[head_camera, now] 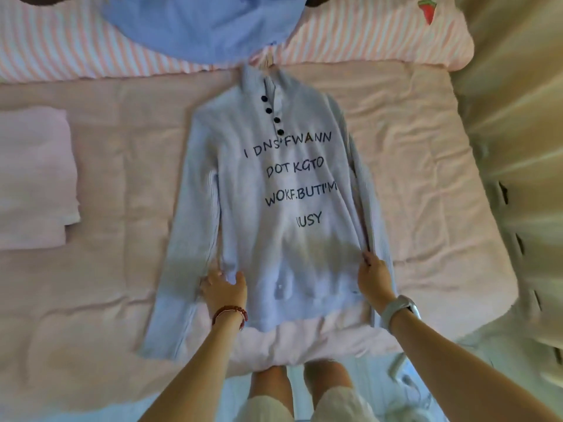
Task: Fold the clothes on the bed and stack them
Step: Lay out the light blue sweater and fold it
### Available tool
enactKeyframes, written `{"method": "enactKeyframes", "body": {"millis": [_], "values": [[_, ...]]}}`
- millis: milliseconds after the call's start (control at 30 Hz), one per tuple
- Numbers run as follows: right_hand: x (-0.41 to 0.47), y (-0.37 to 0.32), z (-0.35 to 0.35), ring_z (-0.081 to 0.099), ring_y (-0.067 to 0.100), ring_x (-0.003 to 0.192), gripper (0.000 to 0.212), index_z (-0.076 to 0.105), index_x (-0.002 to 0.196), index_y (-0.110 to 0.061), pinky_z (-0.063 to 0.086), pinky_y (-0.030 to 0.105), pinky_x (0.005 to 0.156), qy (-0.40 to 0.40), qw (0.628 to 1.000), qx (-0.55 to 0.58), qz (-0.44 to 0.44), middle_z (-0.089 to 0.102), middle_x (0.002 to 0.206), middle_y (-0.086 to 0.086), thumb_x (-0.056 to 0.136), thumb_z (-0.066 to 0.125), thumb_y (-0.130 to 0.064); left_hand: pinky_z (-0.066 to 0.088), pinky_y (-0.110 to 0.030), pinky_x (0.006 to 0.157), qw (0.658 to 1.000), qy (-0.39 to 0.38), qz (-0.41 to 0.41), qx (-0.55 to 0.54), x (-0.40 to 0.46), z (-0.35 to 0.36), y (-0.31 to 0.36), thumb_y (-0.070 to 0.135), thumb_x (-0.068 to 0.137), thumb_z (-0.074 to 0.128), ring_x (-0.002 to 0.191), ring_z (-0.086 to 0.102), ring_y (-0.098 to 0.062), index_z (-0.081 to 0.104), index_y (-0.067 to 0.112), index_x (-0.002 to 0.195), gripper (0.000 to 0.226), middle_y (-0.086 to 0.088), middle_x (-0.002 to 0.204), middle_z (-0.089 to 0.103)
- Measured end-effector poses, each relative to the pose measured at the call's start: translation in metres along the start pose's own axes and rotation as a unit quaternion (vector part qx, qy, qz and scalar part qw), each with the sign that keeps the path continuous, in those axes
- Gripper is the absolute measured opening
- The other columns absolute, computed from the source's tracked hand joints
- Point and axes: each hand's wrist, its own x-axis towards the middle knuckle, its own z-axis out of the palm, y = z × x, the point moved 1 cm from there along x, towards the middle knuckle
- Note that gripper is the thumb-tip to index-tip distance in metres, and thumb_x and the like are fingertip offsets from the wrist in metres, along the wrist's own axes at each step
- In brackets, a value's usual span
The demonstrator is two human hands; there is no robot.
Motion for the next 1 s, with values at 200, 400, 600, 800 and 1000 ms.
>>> {"method": "enactKeyframes", "body": {"millis": [200, 400, 600, 800, 1000], "values": [[0.003, 0.017, 0.014, 0.055, 0.04, 0.099, 0.028, 0.053, 0.115, -0.006, 0.047, 0.048, 0.085, -0.004, 0.999, -0.029, 0.02, 0.059, 0.107, 0.019, 0.09, 0.047, -0.016, 0.039, -0.038, 0.073, 0.997, 0.068, 0.024, 0.033, -0.004, 0.012, -0.012, 0.028, 0.085, 0.062, 0.106, 0.047, -0.035, 0.055, 0.001, 0.106, 0.035, -0.021, 0.118, 0.046], [-0.014, 0.027, 0.003, 0.05, 0.024, 0.098, 0.035, 0.048, 0.128, -0.005, 0.034, 0.02, 0.081, 0.097, 0.989, 0.078, -0.083, 0.049, 0.112, 0.013, 0.094, 0.04, -0.002, 0.024, -0.025, 0.059, 0.986, 0.089, 0.082, -0.114, -0.01, -0.014, -0.028, 0.005, 0.093, 0.048, 0.074, 0.045, -0.021, 0.06, -0.006, 0.094, 0.016, -0.021, 0.083, 0.056], [-0.031, 0.05, -0.032, 0.053, 0.031, 0.076, 0.036, 0.06, 0.116, -0.002, 0.043, 0.031, 0.068, 0.095, 0.962, -0.036, -0.255, 0.044, 0.094, 0.014, 0.084, 0.052, 0.011, 0.025, -0.025, 0.064, 0.979, 0.147, 0.114, -0.078, -0.029, -0.058, -0.049, 0.004, 0.097, 0.038, 0.08, 0.048, -0.031, 0.055, -0.008, 0.105, 0.023, -0.022, 0.09, 0.055], [-0.024, 0.078, -0.031, 0.049, 0.038, 0.097, 0.03, 0.066, 0.107, -0.006, 0.045, 0.04, 0.07, -0.052, 0.943, -0.238, -0.225, 0.05, 0.104, 0.017, 0.082, 0.053, 0.005, 0.042, -0.047, 0.083, 0.979, 0.09, 0.028, 0.178, -0.017, -0.06, -0.063, 0.005, 0.091, 0.045, 0.104, 0.051, -0.043, 0.052, 0.002, 0.115, 0.025, -0.028, 0.116, 0.052], [-0.01, 0.047, -0.016, 0.049, 0.037, 0.107, 0.028, 0.056, 0.116, -0.007, 0.043, 0.043, 0.08, 0.026, 0.986, -0.097, -0.136, 0.053, 0.114, 0.017, 0.09, 0.051, -0.015, 0.033, -0.053, 0.097, 0.941, 0.107, 0.221, 0.234, -0.034, -0.018, -0.016, 0.009, 0.082, 0.06, 0.129, 0.033, -0.038, 0.046, 0.009, 0.133, 0.052, -0.02, 0.14, 0.039]]}}
